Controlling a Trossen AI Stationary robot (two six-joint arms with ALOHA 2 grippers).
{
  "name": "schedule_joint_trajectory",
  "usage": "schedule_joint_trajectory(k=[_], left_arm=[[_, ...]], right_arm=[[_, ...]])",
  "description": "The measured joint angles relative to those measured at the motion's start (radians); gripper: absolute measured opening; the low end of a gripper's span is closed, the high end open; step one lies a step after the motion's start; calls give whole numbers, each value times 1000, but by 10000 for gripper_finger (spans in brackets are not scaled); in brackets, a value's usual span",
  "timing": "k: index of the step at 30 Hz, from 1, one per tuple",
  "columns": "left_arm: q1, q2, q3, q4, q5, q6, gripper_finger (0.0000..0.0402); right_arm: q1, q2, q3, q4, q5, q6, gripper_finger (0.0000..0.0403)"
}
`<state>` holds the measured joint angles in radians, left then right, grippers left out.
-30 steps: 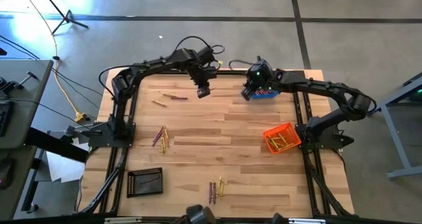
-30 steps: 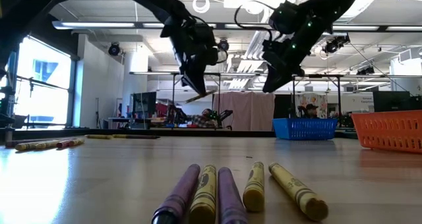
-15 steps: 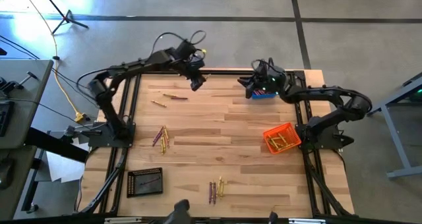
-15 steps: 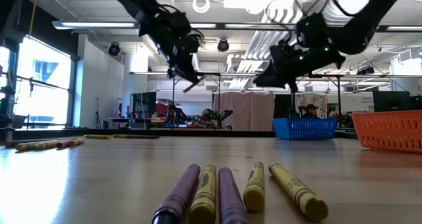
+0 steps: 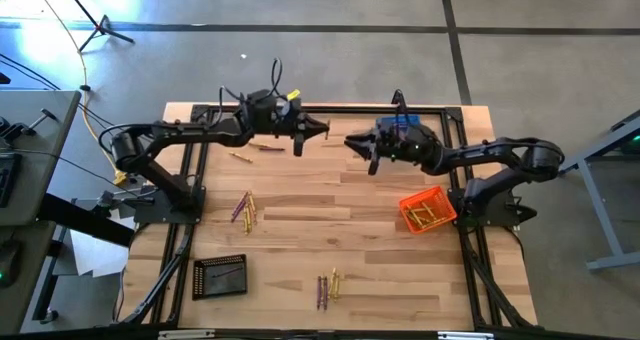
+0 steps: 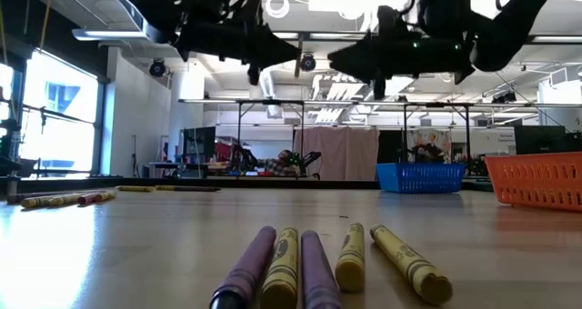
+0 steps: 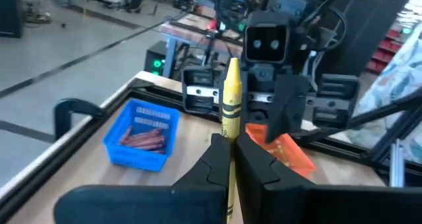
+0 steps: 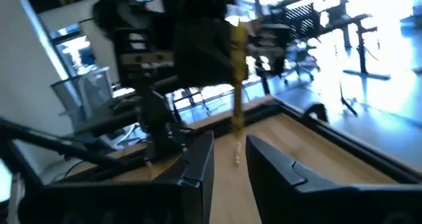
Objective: Sort crayons
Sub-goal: Put the yellow crayon into the orange basket
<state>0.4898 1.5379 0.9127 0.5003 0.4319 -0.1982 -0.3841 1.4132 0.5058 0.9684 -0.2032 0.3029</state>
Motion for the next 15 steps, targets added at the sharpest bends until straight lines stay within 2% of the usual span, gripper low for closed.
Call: schedule_joint_trajectory(k=[6, 11, 15], left_arm=[[-53, 0, 0, -1, -79, 0, 0], [-94, 0, 0, -1, -79, 0, 0], [-130, 1, 0, 21, -102, 0, 0]], right_arm=[[60, 0, 24, -17, 7, -77, 117], [80, 0, 25, -20, 111, -43, 164], [94, 0, 25, -26, 126, 1, 178]])
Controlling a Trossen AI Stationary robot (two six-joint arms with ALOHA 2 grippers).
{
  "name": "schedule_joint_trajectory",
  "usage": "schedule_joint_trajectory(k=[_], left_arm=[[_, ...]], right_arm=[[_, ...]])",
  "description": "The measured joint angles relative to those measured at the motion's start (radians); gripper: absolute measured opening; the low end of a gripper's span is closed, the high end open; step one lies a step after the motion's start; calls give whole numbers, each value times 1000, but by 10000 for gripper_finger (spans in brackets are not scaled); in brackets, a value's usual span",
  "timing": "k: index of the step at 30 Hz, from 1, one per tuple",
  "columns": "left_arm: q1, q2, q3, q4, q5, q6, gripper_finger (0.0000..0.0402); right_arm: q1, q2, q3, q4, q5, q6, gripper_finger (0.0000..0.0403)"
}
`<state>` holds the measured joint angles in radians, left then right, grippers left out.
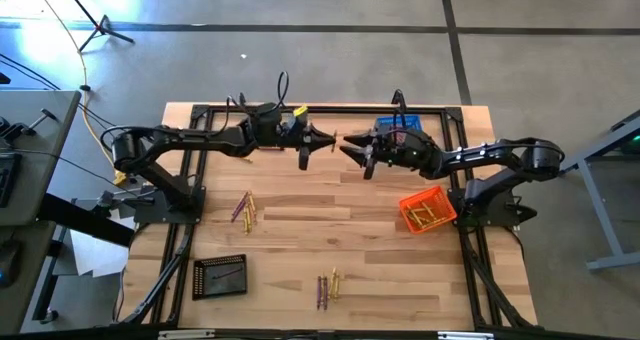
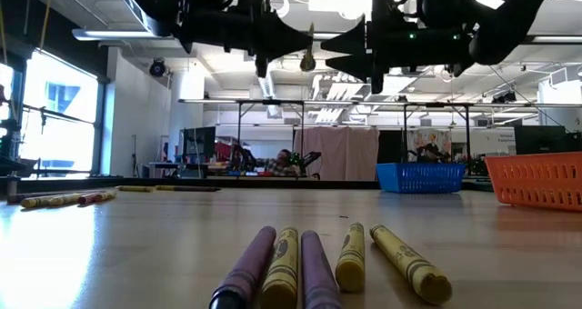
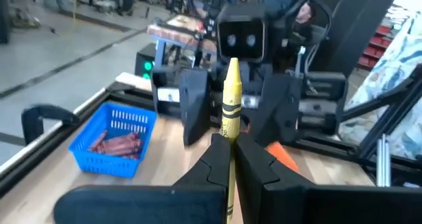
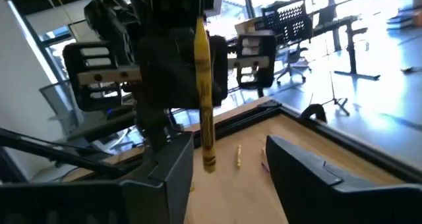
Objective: Sort crayons
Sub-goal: Put the yellow crayon into the orange basket
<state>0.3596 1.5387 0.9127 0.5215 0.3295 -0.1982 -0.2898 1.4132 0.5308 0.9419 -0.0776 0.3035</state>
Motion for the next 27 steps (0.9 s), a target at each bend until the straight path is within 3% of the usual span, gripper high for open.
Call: schedule_joint_trajectory(k=[7, 17, 27], left_arm=[[-42, 0, 1, 19, -138, 0, 0], [-86, 0, 1, 40, -202, 1, 0], [-100, 0, 1, 49, -243, 18, 0]], right_arm=[[45, 0, 0, -10, 58, 5, 178], [57, 0, 18, -26, 132, 10, 178], [77, 22, 131, -201, 133, -49, 178]])
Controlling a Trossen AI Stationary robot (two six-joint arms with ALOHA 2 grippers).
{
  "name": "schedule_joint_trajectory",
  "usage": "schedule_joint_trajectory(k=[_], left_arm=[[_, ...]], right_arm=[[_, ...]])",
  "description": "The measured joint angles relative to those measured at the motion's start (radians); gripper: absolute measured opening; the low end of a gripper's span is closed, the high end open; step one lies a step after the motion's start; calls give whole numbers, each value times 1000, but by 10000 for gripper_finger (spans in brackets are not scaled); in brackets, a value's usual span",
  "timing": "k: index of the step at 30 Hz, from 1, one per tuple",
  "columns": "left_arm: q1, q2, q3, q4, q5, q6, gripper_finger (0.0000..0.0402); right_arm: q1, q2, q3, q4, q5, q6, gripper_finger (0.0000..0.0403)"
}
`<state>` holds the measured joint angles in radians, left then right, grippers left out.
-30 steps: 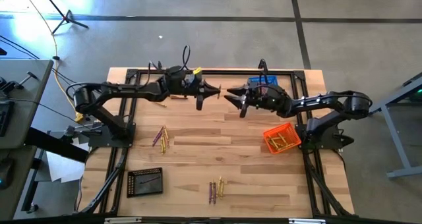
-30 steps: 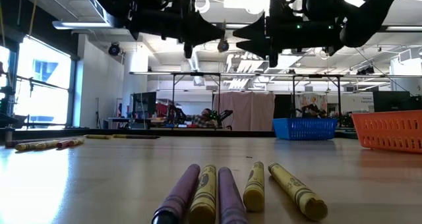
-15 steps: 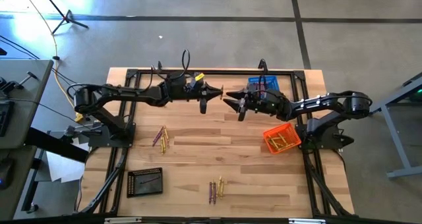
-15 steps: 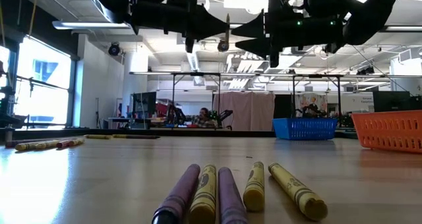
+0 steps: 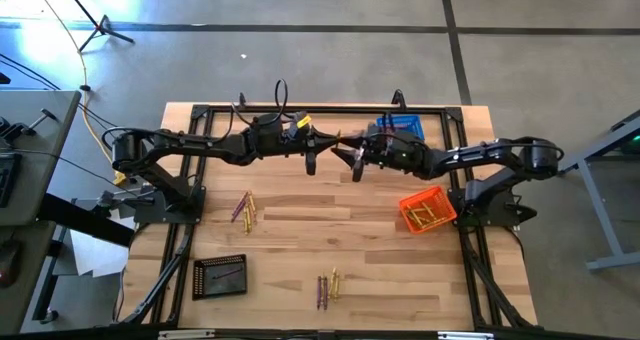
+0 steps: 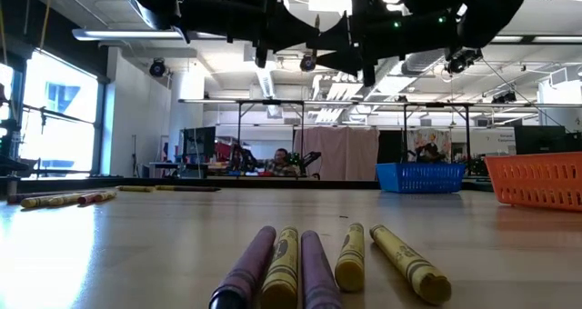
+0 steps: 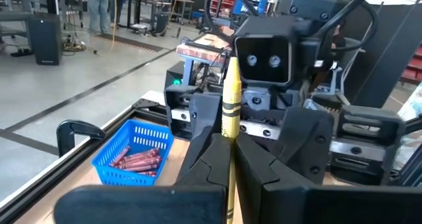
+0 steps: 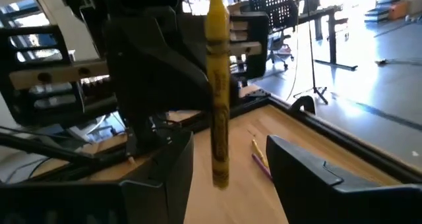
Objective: Sort crayons
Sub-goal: Put the yellow crayon into the orange basket
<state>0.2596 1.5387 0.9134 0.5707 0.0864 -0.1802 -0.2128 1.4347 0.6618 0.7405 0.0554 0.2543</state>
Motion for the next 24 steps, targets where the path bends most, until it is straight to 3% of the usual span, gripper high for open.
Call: schedule_joint_trajectory(k=[7, 14, 21, 24], left_arm=[[0, 0, 0, -4, 0, 0, 0], [1, 1, 0, -9, 1, 1, 0], [1, -1, 3, -64, 2, 70, 23], [1, -1, 3, -84, 1, 88, 44]], right_arm=[[4, 18, 26, -8, 12, -20, 158], [4, 28, 27, -10, 11, -37, 18], [-15, 8, 26, -37, 12, -51, 13], [-59, -54, 26, -135, 16, -50, 13]])
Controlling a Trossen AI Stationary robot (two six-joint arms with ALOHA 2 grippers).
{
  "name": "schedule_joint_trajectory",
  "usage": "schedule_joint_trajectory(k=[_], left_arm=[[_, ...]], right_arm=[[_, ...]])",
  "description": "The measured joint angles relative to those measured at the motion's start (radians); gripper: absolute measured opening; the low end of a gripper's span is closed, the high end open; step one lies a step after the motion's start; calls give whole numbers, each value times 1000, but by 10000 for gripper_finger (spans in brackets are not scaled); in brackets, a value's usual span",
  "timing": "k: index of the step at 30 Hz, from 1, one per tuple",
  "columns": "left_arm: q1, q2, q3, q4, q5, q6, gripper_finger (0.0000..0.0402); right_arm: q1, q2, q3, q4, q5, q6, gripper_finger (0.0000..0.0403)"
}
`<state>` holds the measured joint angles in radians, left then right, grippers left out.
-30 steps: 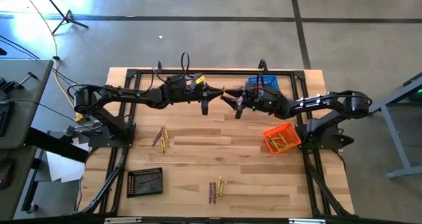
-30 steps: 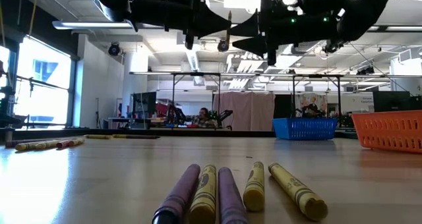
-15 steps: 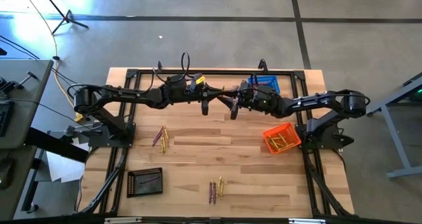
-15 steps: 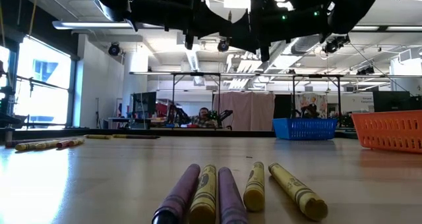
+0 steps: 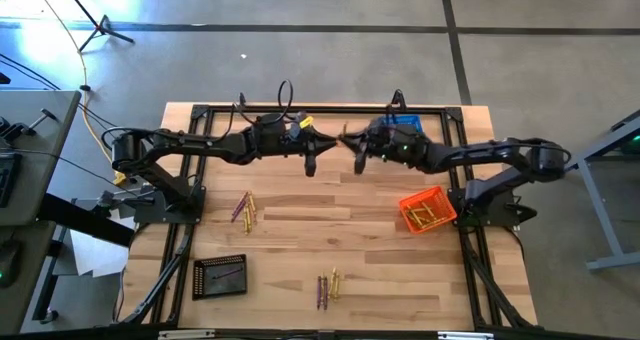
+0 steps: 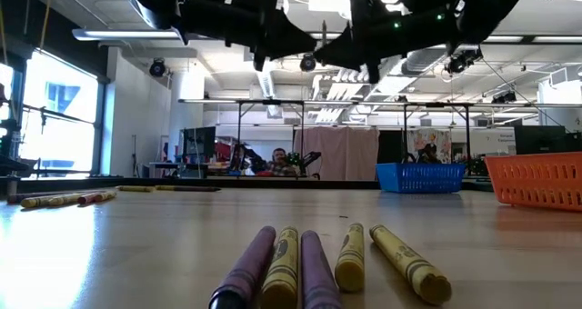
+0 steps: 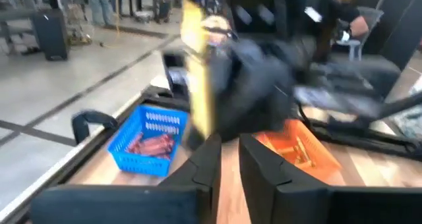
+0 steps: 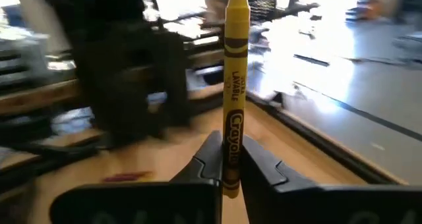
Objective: Sort crayons
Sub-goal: Put the yellow crayon into the orange basket
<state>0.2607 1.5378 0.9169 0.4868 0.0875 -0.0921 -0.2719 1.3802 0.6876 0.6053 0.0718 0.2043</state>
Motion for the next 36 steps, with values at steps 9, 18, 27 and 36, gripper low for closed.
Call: schedule_joint_trajectory(k=[9, 18, 27, 36], left_arm=[[-1, 2, -2, -85, 6, -8, 84], [8, 2, -3, -162, -3, -8, 81], [22, 2, -3, -176, -51, 16, 83], [22, 2, -3, -184, -74, 17, 81]], right_arm=[[-80, -296, 2, -706, 78, 144, 13], [209, -536, 1, -1213, -87, 582, 13], [477, -544, -1, -1771, 19, 992, 13], [520, -523, -2, -1717, -74, 972, 67]])
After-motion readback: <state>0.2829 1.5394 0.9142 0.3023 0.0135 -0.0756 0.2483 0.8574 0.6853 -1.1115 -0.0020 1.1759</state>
